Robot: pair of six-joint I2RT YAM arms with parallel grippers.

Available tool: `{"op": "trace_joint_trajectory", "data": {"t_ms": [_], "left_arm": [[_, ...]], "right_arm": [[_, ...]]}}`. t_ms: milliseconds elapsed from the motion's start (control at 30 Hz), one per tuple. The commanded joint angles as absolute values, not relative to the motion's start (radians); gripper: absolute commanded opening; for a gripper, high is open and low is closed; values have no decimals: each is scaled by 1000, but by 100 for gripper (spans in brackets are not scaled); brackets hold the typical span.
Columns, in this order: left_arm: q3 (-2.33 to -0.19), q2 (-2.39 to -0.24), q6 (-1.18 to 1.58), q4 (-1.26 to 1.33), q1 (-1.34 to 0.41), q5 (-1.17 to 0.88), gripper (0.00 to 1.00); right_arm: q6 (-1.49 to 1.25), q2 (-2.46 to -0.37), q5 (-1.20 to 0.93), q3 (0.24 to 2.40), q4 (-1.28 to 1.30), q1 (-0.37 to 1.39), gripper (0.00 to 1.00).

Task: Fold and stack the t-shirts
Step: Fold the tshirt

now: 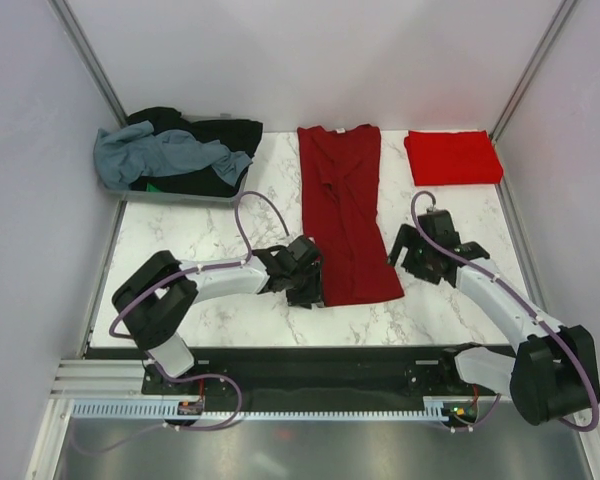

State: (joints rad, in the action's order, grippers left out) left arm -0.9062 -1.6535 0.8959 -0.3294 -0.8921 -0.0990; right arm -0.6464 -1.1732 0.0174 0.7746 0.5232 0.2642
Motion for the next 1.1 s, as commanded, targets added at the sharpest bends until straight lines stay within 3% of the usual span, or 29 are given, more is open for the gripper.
{"op": "trace_joint_trajectory", "data": {"t_ms": [0, 567, 633, 700, 733, 767, 867, 1067], "left_arm": [[-943, -1670, 963, -279, -913, -34, 49], [-986, -1721, 962, -285, -920, 54, 48], [-997, -1741, 954, -287, -919, 63, 42], [-1017, -1756, 950, -288, -920, 72, 30], [-1028, -1773, 942, -290, -920, 75, 11], [-1051, -1776, 940, -296, -920, 74, 2], [-1119, -1734, 943, -385, -922, 72, 2], [-1245, -1468, 983, -676, -927, 170, 2]], "right_arm": [[-649, -1114, -33, 637, 537, 267, 89], [-615, -1213, -67, 497, 325, 265, 66], [-612, -1235, -80, 489, 305, 267, 62], [-606, -1244, -98, 483, 284, 267, 45], [-604, -1246, -106, 482, 284, 267, 35], [-604, -1244, -118, 483, 284, 267, 19], [-606, -1217, -156, 524, 328, 267, 0], [-650, -1034, -170, 770, 610, 268, 0]]}}
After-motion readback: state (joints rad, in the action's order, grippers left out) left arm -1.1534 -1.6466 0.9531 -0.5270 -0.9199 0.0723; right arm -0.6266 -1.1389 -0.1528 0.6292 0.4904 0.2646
